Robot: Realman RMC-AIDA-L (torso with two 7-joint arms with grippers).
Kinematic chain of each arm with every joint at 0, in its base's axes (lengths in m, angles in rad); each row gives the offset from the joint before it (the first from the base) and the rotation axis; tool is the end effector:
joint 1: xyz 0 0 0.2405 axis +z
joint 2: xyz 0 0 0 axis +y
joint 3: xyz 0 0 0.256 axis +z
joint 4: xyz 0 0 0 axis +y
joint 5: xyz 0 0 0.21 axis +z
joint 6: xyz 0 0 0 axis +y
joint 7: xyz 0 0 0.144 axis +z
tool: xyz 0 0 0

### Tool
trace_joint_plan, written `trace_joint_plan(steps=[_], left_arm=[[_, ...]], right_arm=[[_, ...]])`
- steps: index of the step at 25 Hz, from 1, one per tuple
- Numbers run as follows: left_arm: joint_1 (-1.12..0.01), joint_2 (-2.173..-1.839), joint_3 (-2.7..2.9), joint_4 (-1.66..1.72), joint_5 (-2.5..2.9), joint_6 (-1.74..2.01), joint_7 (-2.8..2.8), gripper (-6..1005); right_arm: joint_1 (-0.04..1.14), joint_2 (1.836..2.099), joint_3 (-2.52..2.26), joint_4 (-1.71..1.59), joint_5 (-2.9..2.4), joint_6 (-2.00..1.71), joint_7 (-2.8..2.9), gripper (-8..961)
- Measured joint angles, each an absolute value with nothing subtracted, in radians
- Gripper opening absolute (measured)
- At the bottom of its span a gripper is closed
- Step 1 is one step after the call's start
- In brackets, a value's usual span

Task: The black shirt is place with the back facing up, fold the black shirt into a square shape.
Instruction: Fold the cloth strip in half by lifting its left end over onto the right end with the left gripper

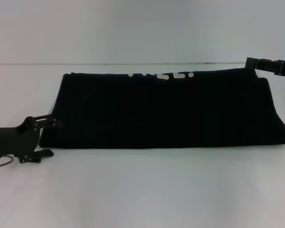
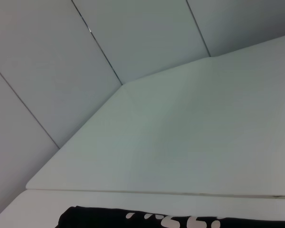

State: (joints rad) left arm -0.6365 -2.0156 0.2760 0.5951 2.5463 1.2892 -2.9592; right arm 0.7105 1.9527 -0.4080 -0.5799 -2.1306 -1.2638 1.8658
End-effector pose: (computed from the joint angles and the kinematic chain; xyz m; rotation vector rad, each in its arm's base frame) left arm -0.3388 0.3586 0.0339 -1.2694 -2.4780 -0.6454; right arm 0.2747 0.4180 0.0747 -2.2021 1.1802 0.7197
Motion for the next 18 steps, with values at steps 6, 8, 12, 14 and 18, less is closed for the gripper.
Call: trace_joint_plan(steps=[6, 8, 12, 14, 18], left_arm=[[-0.638, -2.015, 0.274, 0.595, 2.545, 1.279, -2.959, 844], [-0.639, -2.014, 0.275, 0.595, 2.545, 1.275, -2.959, 843], [-0.640, -2.014, 0.277, 0.595, 2.545, 1.269, -2.959, 839], [-0.640, -2.014, 0.277, 0.595, 2.545, 1.265, -2.959, 838], [-0.640, -2.014, 0.278, 0.594, 2.545, 1.258, -2.958, 834]], right_arm=[[0.710, 1.953, -0.408, -0.581, -2.131, -1.264, 1.871, 704], [0.710, 1.953, -0.408, -0.581, -2.131, -1.264, 1.871, 704], [0.710, 1.953, -0.408, -0.581, -2.131, -1.263, 1.871, 704], [0.710, 1.952, -0.408, -0.582, -2.131, -1.264, 1.871, 703], [0.710, 1.951, -0.408, -0.582, -2.130, -1.266, 1.871, 703]])
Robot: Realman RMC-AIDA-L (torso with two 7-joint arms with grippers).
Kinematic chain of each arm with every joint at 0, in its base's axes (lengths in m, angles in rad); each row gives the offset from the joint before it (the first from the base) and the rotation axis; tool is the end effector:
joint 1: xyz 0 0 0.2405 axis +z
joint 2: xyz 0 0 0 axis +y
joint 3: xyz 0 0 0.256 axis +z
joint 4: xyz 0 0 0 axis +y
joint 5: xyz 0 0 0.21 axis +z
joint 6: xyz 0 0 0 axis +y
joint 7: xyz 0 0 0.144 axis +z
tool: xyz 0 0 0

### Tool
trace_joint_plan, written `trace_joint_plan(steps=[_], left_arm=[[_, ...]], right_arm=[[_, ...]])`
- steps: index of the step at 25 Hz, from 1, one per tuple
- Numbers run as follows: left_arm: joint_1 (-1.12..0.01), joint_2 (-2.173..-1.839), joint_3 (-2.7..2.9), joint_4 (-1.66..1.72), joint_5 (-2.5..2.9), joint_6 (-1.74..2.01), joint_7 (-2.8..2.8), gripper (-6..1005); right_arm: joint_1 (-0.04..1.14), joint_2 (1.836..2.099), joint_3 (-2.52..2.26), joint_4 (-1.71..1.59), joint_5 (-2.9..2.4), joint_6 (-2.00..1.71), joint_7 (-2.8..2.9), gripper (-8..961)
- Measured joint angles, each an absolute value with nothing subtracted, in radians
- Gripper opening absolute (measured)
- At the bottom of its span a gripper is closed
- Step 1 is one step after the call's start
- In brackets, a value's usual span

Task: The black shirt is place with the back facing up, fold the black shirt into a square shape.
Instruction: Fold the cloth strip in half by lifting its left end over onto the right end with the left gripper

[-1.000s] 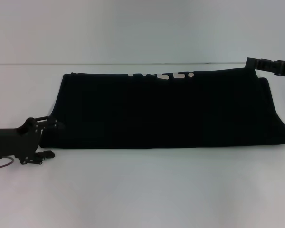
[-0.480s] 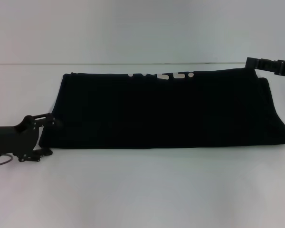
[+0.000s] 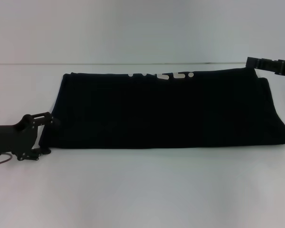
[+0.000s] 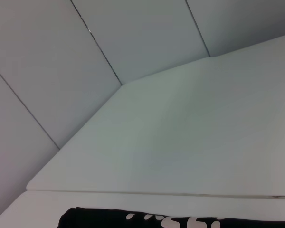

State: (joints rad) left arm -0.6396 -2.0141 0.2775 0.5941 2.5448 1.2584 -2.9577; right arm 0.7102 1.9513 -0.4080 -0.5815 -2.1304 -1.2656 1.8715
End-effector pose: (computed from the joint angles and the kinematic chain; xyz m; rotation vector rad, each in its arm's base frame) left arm -0.3409 0.3624 0.0361 -1.2549 -2.4506 -0.6530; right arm 0.2747 0.4181 0.0757 -2.2000 1.1844 0.7216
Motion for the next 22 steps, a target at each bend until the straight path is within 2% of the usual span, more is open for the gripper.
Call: trace_joint_plan(steps=[22], left_arm=[[-0.646, -2.016, 0.279, 0.581, 2.514, 1.213, -2.887, 816]], right_arm=[[0.710, 1.950, -0.408, -0.581, -2.120, -1.270, 1.872, 701]])
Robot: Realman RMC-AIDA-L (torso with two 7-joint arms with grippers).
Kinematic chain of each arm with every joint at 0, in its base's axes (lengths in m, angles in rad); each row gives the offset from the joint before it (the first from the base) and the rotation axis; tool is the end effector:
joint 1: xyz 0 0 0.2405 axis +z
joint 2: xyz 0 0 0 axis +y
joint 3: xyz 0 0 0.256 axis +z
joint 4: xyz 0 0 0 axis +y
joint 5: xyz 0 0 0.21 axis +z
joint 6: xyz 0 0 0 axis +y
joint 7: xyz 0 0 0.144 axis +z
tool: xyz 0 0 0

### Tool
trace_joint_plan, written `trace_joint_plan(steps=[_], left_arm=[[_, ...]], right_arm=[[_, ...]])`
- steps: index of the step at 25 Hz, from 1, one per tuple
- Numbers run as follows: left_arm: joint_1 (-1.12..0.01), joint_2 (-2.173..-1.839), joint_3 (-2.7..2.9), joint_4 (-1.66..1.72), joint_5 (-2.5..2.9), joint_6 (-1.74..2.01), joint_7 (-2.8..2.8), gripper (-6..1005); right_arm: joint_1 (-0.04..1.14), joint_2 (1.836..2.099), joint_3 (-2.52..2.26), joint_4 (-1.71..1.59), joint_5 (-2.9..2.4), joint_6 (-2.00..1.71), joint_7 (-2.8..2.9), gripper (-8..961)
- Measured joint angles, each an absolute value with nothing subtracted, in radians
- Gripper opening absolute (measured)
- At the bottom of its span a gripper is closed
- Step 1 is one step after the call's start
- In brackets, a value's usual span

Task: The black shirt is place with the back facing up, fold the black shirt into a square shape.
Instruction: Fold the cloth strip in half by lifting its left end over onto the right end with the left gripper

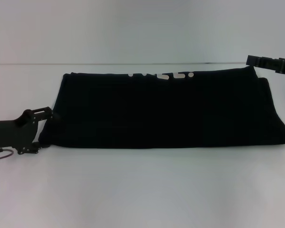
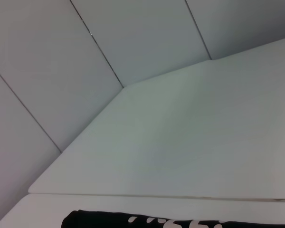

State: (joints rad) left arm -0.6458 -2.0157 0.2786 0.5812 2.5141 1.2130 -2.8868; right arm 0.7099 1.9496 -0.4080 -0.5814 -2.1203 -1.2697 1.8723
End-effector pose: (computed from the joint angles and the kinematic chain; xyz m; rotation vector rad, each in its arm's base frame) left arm -0.3399 0.3693 0.0361 -1.3066 -2.3738 -0.6815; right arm 0.2737 0.4183 0.0771 -2.1980 1.1833 0.7352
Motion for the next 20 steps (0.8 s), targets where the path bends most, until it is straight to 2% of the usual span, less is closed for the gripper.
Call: trace_joint_plan(steps=[20], left_arm=[[-0.675, -2.002, 0.280, 0.580, 2.500, 1.242, -2.793, 799]], right_arm=[[0.709, 1.945, -0.410, -0.581, -2.120, -1.263, 1.883, 703]])
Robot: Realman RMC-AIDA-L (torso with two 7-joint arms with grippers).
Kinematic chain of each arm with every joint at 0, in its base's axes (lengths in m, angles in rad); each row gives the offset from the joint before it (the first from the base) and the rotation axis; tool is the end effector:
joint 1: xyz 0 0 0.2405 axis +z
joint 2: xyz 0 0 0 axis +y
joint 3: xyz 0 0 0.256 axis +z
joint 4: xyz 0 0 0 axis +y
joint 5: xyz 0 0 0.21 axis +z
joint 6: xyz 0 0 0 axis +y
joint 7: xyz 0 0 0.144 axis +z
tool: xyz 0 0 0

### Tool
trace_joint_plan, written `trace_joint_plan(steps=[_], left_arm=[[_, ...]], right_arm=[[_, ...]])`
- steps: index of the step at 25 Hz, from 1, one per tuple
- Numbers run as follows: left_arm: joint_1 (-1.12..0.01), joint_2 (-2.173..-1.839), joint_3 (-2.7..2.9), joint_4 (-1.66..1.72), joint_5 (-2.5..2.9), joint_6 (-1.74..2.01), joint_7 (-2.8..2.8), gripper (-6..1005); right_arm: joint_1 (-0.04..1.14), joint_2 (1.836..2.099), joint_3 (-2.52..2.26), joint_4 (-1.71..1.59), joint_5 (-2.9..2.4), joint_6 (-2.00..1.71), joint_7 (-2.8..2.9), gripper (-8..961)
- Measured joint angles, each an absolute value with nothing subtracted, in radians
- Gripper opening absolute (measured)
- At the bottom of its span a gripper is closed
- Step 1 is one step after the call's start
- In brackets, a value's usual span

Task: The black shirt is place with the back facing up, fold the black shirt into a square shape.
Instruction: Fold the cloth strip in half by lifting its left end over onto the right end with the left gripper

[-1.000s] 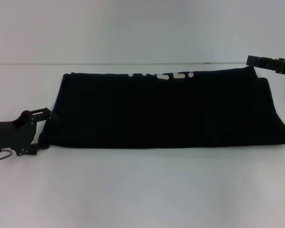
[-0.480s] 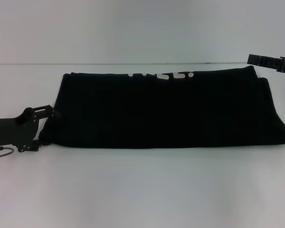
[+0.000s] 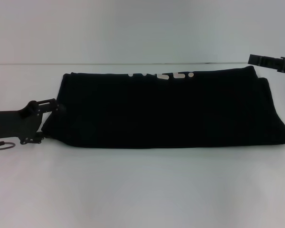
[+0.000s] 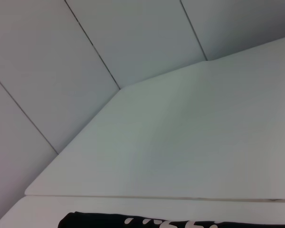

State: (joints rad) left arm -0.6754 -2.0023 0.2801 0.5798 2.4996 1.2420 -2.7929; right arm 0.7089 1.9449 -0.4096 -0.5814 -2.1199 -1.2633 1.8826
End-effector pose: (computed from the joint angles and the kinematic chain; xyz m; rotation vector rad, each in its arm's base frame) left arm -0.3265 0.3795 0.0411 -1.4622 -2.2879 -0.6767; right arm 0.2752 0.4191 0.0795 -2.1858 1.1921 0.7327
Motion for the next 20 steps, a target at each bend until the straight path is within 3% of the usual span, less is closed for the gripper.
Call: trace_joint_plan(steps=[20], left_arm=[[-0.652, -2.010, 0.281, 0.569, 2.526, 1.262, -2.822, 782]], right_arm=[[0.716, 1.945, -0.409, -0.581, -2.120, -1.262, 1.881, 703]])
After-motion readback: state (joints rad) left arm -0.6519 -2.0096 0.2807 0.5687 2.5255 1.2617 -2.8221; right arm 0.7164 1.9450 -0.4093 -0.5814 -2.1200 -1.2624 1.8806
